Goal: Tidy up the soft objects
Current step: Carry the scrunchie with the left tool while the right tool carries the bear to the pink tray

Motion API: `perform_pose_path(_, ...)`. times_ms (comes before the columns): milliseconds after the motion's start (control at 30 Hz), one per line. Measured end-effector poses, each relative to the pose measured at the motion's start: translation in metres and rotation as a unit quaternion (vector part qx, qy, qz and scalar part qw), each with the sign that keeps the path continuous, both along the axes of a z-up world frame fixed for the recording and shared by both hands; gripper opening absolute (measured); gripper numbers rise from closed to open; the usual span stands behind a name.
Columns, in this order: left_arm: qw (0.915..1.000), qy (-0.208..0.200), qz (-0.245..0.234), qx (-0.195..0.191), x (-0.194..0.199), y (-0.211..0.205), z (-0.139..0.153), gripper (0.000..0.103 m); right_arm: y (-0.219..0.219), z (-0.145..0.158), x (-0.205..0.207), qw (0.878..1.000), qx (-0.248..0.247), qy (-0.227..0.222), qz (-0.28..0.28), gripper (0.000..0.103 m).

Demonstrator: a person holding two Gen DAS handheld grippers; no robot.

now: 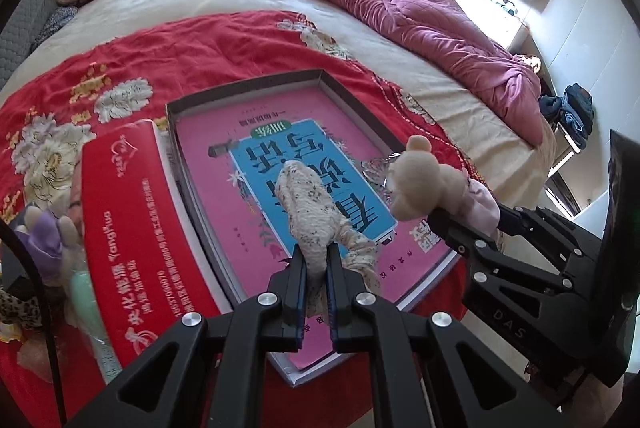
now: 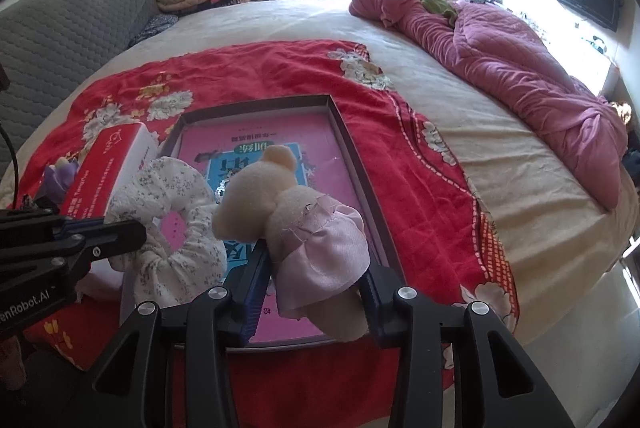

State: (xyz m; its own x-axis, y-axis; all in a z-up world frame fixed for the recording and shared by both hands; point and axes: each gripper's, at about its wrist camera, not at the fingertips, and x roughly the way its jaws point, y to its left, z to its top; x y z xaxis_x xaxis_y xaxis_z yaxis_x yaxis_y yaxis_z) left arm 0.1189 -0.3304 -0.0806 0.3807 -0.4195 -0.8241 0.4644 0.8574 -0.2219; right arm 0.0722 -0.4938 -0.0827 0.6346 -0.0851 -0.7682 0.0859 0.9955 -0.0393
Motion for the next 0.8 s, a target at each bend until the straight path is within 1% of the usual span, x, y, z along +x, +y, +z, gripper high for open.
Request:
perform_pose_path(233, 0.9999, 0.005, -0.005, 0.012, 0.001, -0.007, -0.009, 0.009, -0.004, -0.008, 0.004, 1.0, 0.006, 0.005, -0.004, 0.045)
perform_pose_path(300, 0.9998, 0.007, -0.01, 0.014, -0.001, -0.009, -0.01, 0.009, -0.003, -0.009, 0.005, 1.0, -0.004, 0.01, -0.007, 0.045)
perform_pose_path(367, 0.9998, 0.006, -0.014, 0.015, -0.002, -0.011, -0.012, 0.009, -0.003, -0.012, 0.007, 1.0, 0.001, 0.012, -0.004, 0.046)
perform_pose_path(567, 0.9993, 0.012, -0.025, 0.025, 0.0, -0.019, -0.019, 0.009, -0.003, -0.024, 0.011, 0.999, -0.001, 0.031, -0.008, 0.047)
perform_pose_path(667, 0.9994, 0.014, -0.02, 0.026, 0.003, -0.019, -0.021, 0.009, -0.002, -0.026, 0.013, 0.999, -0.012, 0.035, -0.004, 0.049)
perform_pose_path(733, 0.9993, 0.018, -0.022, 0.023, 0.004, -0.019, -0.023, 0.009, -0.004, -0.028, 0.013, 0.999, -0.009, 0.036, -0.004, 0.052)
perform_pose_path(800, 0.9991, 0.016, -0.025, 0.031, 0.005, -0.021, -0.024, 0.009, -0.004, -0.031, 0.015, 0.999, -0.013, 0.045, -0.007, 0.054)
